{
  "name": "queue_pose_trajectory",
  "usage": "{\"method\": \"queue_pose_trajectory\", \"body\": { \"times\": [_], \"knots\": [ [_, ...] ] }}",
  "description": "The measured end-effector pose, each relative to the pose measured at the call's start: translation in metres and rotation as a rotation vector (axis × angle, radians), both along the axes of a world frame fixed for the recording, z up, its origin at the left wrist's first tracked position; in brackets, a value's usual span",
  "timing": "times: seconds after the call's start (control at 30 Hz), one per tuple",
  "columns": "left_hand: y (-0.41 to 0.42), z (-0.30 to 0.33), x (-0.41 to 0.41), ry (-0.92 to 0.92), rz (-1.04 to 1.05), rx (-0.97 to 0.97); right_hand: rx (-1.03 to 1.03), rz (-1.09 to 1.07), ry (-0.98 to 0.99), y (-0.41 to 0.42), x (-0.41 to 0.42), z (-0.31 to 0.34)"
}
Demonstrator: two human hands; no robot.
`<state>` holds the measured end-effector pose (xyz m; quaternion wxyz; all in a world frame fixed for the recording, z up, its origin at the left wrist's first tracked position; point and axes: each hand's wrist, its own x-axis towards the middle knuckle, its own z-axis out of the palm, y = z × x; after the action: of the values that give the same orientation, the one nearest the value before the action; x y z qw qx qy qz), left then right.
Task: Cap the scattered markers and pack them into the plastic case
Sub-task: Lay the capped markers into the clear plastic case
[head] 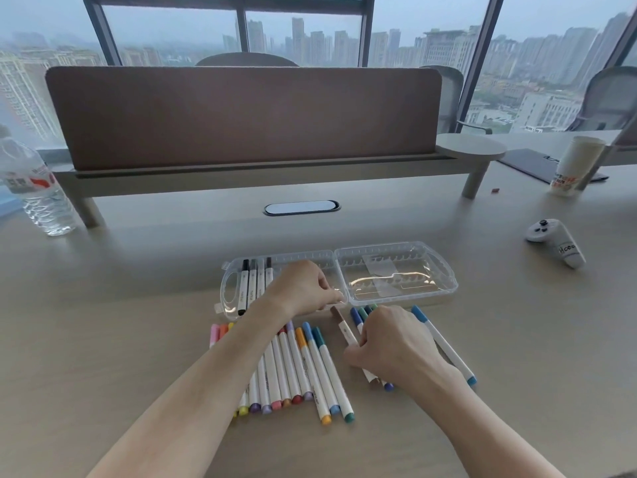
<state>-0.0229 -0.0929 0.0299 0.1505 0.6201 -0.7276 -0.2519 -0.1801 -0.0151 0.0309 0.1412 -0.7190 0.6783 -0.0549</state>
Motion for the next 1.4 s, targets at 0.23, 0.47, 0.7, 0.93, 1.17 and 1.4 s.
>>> {"method": "queue_pose_trajectory", "body": {
  "times": [0.23,0.47,0.7,0.93,1.17,1.4],
  "knots": [
    [-0.001,0.012,0.025,0.161,-0.024,0.056,-0.109,-0.004,-0.249,-0.006,0.004,0.0],
    [-0.008,0.013,0.044,0.458,0.05,0.16,-0.148,0.058,-0.31,-0.028,0.027,-0.008],
    [-0.038,0.016,0.078,0.612,0.267,0.099,-0.11,0.125,-0.433,-0.052,0.058,0.005],
    [-0.069,0.014,0.097,0.52,0.307,0.075,-0.065,0.152,-0.449,-0.077,0.084,-0.005],
    [-0.095,-0.003,0.103,0.323,0.285,-0.015,-0.086,0.121,-0.415,-0.09,0.099,-0.011],
    [-0.102,-0.01,0.103,0.258,0.302,0.031,-0.042,0.106,-0.386,-0.095,0.095,-0.017]
  ]
}}
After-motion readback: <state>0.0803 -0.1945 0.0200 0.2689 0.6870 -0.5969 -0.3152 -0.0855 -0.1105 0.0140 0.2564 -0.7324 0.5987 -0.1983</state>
